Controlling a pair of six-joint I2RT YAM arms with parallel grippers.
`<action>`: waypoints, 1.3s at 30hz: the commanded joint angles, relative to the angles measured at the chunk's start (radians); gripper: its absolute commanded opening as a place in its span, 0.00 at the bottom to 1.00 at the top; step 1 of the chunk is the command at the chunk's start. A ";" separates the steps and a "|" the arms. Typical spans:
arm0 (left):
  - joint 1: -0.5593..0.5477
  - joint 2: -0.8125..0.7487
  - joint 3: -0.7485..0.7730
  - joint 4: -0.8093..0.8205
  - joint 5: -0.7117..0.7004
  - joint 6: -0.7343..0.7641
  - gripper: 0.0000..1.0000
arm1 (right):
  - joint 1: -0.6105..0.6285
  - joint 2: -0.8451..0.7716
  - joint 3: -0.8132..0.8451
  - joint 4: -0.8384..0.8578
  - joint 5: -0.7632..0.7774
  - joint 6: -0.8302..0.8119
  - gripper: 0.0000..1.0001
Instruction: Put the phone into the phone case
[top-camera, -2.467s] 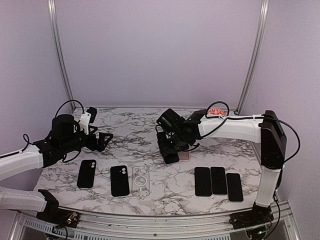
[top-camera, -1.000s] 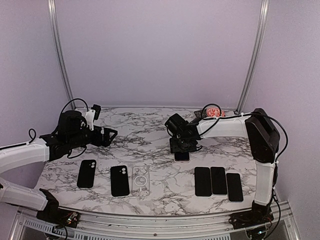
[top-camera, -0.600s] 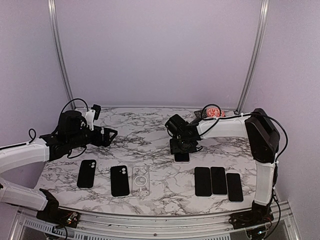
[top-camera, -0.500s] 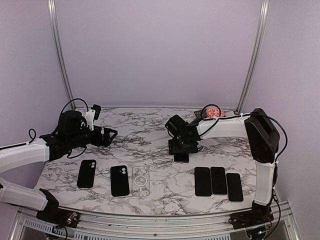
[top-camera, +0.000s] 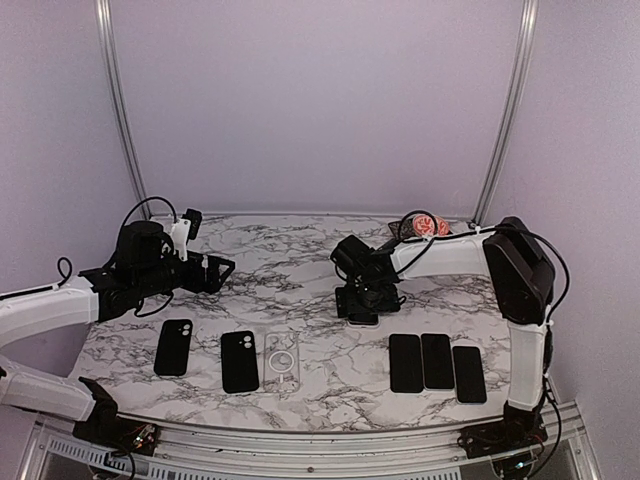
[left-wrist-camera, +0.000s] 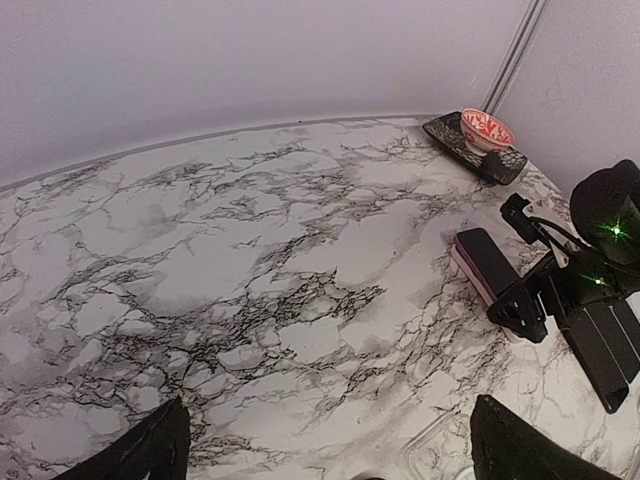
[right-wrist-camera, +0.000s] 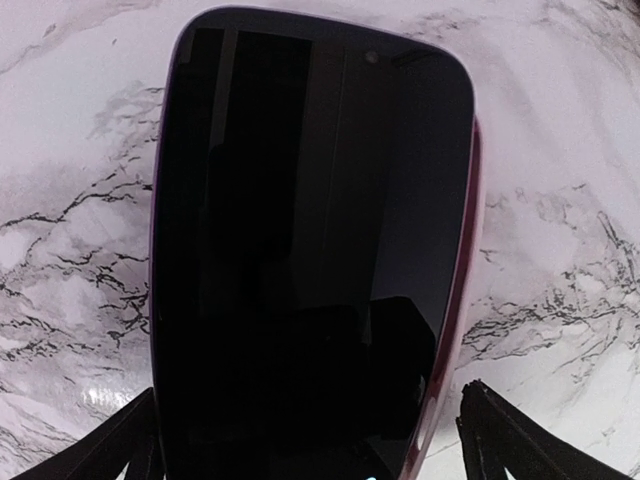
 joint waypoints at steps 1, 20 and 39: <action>-0.004 -0.016 -0.001 0.010 -0.007 0.009 0.99 | -0.016 0.037 0.008 0.011 -0.046 -0.035 0.96; -0.005 0.005 -0.001 0.011 -0.001 0.011 0.99 | 0.010 -0.052 -0.066 0.086 -0.077 -0.134 0.46; -0.113 0.304 0.049 0.343 0.162 -0.409 0.99 | 0.160 -0.303 -0.313 0.491 -0.133 -0.265 0.40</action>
